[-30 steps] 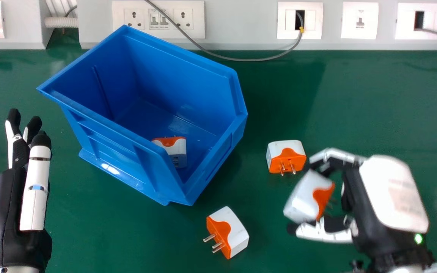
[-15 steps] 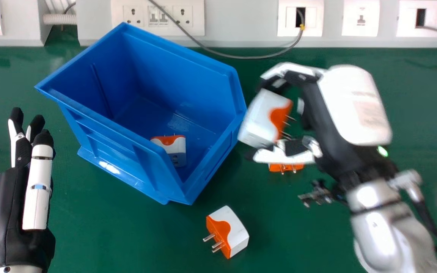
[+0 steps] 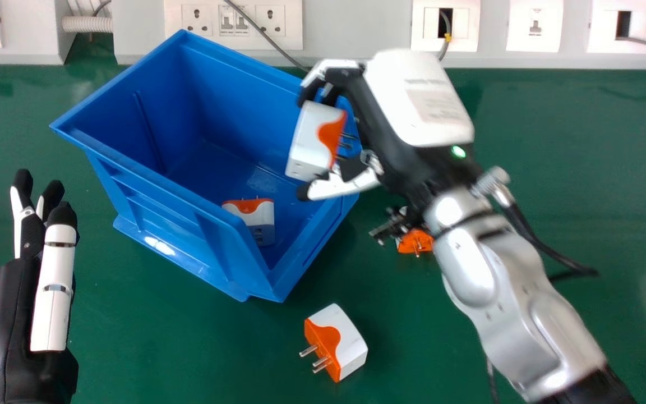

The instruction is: Pick all objects and put in blue box

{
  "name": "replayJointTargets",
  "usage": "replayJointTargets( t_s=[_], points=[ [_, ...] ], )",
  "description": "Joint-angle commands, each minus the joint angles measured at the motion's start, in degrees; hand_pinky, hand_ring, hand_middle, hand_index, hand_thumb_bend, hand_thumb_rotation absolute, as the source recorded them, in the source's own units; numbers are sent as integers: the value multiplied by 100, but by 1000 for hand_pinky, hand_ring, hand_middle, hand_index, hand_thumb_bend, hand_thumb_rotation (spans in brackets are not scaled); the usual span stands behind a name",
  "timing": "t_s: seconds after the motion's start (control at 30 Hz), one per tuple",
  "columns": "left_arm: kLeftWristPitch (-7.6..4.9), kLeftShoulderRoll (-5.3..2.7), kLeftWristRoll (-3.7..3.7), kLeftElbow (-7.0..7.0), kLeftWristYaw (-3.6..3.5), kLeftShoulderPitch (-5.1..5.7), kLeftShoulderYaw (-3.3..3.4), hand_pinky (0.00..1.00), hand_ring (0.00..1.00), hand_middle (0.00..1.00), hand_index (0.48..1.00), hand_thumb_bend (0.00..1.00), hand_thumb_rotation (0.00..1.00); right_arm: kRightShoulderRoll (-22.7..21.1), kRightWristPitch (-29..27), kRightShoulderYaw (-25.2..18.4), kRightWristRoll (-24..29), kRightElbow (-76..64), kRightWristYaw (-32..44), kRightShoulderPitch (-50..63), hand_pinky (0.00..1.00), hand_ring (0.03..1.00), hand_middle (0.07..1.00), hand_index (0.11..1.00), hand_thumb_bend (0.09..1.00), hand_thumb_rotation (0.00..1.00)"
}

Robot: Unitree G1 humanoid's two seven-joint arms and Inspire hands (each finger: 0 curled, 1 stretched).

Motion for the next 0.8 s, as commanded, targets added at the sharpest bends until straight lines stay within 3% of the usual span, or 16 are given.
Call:
replayJointTargets(
  t_s=[0.0, 0.13, 0.2, 0.37, 0.5, 0.7, 0.77],
  points=[
    [-92, 26, 22, -150, 19, 25, 48, 1000, 1000, 1000, 1000, 246, 908, 179, -46, 70, -29, 449, -194, -558, 201, 282, 419, 535, 505, 0],
    [-72, 16, 25, -194, 22, 62, 46, 1000, 1000, 1000, 1000, 242, 897, 379, -21, 197, 51, 1279, -245, -1037, 255, 363, 467, 502, 512, 0],
    [-117, 22, -50, -137, -27, 51, 65, 1000, 1000, 1000, 1000, 252, 895, 485, 31, 288, 23, 1652, -290, -1240, 272, 382, 472, 499, 513, 0],
    [-118, 2, 9, -186, -8, 86, 49, 1000, 1000, 1000, 1000, 248, 888, 667, -98, 561, -29, 2523, -458, -1724, 257, 377, 482, 513, 513, 0],
    [-126, -26, -35, -219, -18, 122, 39, 1000, 1000, 1000, 1000, 260, 902, 869, 30, 712, 22, 3087, -364, -2063, 252, 395, 524, 515, 510, 0],
    [-75, -110, 68, -393, 89, 236, -13, 1000, 1000, 1000, 1000, 252, 921, 1045, 184, 920, -7, 3575, -329, -2300, 284, 437, 556, 515, 495, 0],
    [-74, -136, 47, -414, 104, 245, -22, 1000, 1000, 1000, 1000, 234, 920, 1042, 170, 1011, -54, 3674, -419, -2312, 290, 444, 568, 520, 489, 0]
  ],
)
